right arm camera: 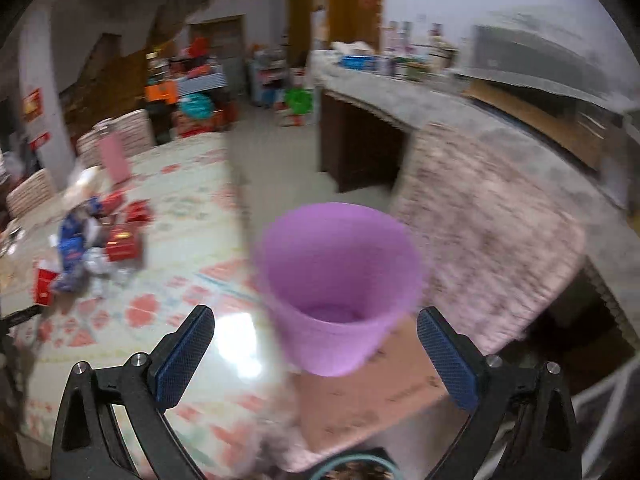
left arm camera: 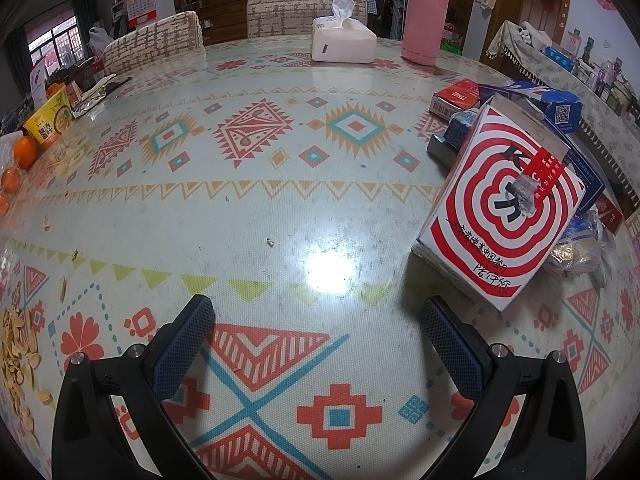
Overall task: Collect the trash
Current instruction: 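Grasp the red SHUANGXI cigarette pack with the right tool while the left tool grasps the red-white target box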
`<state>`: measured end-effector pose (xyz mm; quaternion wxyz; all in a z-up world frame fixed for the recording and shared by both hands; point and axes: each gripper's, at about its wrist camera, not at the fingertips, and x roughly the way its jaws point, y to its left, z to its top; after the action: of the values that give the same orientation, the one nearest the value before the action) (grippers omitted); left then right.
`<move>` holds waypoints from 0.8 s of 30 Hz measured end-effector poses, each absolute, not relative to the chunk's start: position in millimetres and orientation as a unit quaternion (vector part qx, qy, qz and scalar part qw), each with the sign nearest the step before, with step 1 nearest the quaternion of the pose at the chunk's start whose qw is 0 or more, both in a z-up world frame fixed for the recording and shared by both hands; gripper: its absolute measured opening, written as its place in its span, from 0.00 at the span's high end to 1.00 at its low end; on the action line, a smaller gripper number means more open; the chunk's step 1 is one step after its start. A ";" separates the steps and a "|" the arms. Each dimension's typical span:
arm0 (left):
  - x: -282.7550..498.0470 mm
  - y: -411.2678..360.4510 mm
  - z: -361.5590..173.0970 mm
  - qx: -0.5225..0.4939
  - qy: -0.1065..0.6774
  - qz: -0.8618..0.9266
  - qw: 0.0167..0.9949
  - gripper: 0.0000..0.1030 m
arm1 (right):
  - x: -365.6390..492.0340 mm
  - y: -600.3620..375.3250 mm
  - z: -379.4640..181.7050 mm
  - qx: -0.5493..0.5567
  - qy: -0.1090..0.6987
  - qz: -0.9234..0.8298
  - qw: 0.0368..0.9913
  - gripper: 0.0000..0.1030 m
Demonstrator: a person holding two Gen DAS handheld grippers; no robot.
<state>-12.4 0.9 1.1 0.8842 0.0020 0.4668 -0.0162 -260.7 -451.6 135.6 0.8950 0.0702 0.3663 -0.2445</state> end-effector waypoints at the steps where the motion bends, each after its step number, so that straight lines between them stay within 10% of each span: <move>1: -12.3 1.0 1.0 0.002 0.467 -0.016 0.884 0.00 | -271.0 -462.7 136.4 0.071 0.365 -0.257 0.892 0.00; 24: -40.4 17.3 34.5 -0.024 0.427 -0.019 0.904 0.00 | -228.9 -413.5 107.0 0.092 0.358 -0.111 0.923 0.00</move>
<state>-40.4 17.3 34.5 0.9036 -0.0239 0.4273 -0.0192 -228.9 -413.5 107.0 0.9226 0.0921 0.3577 -0.1108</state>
